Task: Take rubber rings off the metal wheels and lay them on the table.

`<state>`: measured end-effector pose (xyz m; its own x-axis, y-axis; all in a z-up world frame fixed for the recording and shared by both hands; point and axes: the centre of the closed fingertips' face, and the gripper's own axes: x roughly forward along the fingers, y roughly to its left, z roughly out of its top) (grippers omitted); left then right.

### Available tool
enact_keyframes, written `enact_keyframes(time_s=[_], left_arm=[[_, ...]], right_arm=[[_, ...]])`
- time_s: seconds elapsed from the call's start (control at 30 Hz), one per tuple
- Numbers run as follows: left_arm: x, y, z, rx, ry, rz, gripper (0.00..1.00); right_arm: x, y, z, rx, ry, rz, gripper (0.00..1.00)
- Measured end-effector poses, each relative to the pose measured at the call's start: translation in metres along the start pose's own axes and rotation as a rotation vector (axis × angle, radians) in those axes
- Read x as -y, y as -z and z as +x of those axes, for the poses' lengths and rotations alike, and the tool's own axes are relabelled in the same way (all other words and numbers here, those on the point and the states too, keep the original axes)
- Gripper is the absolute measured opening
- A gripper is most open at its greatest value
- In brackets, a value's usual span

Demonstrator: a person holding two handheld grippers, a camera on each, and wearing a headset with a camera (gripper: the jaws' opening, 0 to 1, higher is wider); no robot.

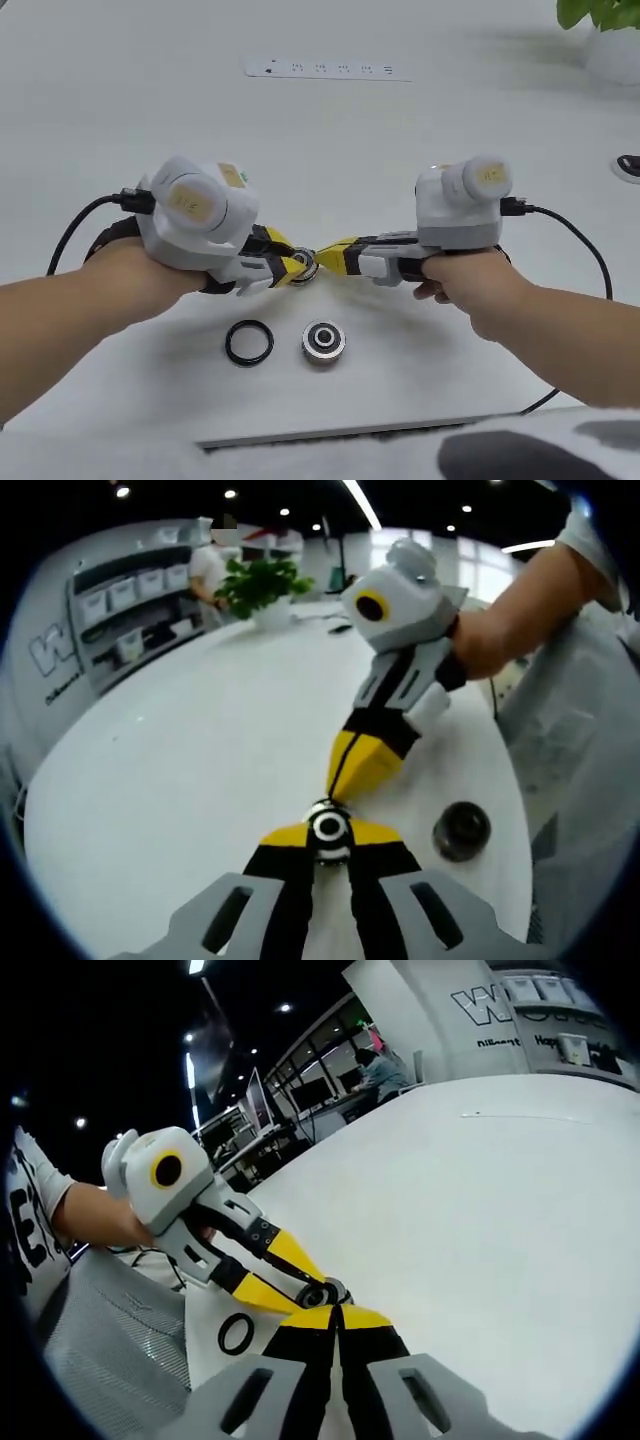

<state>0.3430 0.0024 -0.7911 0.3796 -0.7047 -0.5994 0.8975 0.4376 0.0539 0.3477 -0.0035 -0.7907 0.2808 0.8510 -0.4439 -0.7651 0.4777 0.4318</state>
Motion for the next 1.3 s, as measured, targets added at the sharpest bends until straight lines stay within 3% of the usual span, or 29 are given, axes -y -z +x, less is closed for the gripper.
enact_keyframes(time_s=[0.9, 1.2, 1.3], left_arm=[[0.002, 0.000, 0.001, 0.002, -0.006, 0.005, 0.12], [0.001, 0.001, 0.001, 0.014, -0.008, -0.016, 0.13], [0.001, 0.000, 0.001, 0.019, -0.003, -0.057, 0.13]], right_arm=[[-0.016, -0.002, 0.004, 0.000, -0.054, -0.025, 0.00], [-0.008, -0.001, 0.003, 0.001, -0.033, -0.037, 0.00], [-0.009, -0.001, 0.002, 0.005, -0.035, -0.030, 0.00]])
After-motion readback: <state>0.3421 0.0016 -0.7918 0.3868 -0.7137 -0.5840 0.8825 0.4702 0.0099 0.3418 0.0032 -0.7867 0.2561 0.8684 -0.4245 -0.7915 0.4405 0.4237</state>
